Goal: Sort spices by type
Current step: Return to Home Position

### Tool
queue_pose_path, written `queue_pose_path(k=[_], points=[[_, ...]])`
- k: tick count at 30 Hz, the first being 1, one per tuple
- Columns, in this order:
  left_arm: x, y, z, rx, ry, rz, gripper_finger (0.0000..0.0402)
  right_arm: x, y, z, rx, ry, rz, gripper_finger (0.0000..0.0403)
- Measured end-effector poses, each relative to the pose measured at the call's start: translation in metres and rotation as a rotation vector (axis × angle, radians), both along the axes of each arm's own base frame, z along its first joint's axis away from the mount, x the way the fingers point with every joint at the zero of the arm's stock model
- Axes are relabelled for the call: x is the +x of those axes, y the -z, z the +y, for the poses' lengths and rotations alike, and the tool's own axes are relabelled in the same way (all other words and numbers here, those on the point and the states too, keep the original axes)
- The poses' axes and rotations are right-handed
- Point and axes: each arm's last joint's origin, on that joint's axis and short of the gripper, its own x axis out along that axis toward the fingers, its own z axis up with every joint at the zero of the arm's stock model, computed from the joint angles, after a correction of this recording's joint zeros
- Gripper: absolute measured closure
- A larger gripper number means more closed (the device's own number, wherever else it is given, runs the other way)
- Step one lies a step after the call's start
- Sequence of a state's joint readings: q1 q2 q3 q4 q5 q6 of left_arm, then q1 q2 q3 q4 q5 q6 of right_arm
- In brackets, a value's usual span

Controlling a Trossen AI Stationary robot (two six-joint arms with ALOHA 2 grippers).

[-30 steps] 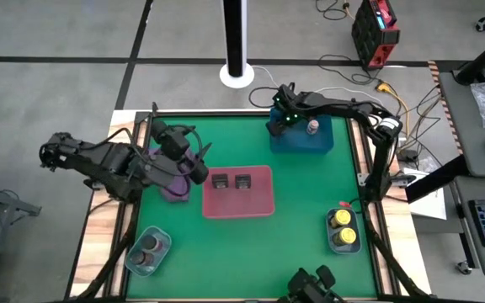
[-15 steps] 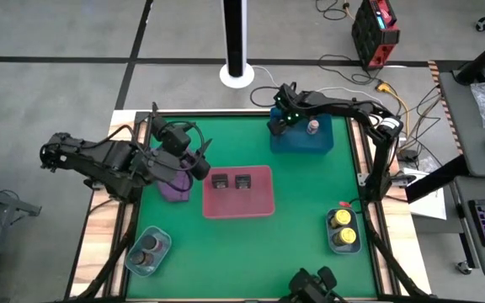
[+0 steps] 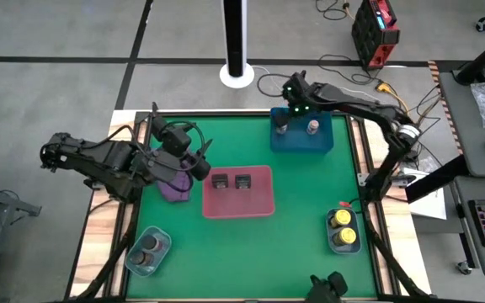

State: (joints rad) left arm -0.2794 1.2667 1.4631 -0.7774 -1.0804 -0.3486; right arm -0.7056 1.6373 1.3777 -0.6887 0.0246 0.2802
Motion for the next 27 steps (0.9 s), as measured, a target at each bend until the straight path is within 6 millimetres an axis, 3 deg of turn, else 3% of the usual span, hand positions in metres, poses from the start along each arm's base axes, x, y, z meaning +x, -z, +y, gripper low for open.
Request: queue_pose_path(k=[9, 13, 16, 19, 21, 24, 27], points=[[0.008, 0.001, -0.004, -0.109, 0.112, -0.04, 0.0119, -0.013, -0.084, 0.063, -0.182, -0.134, -0.232, 0.0143], [0.016, -0.004, -0.01, -0.082, 0.321, -0.002, 0.0119, -0.017, -0.112, 0.11, -0.309, -0.33, -0.327, 0.0151], [0.02, -0.012, -0.002, -0.024, 0.515, -0.04, 0.0119, -0.022, -0.123, 0.148, -0.45, -0.51, -0.488, 0.0156], [0.028, -0.012, 0.021, 0.002, 0.687, -0.134, 0.0119, -0.031, -0.119, 0.179, -0.604, -0.638, -0.617, 0.016], [0.037, 0.001, 0.038, -0.014, 0.807, -0.193, 0.0119, -0.039, -0.106, 0.194, -0.707, -0.725, -0.654, 0.0162], [0.043, 0.028, 0.066, -0.076, 1.001, -0.278, 0.0119, -0.054, -0.072, 0.202, -0.751, -0.781, -0.664, 0.0163], [0.029, 0.046, 0.091, -0.149, 1.06, -0.37, 0.0119, -0.071, -0.041, 0.203, -0.752, -0.736, -0.698, 0.016]])
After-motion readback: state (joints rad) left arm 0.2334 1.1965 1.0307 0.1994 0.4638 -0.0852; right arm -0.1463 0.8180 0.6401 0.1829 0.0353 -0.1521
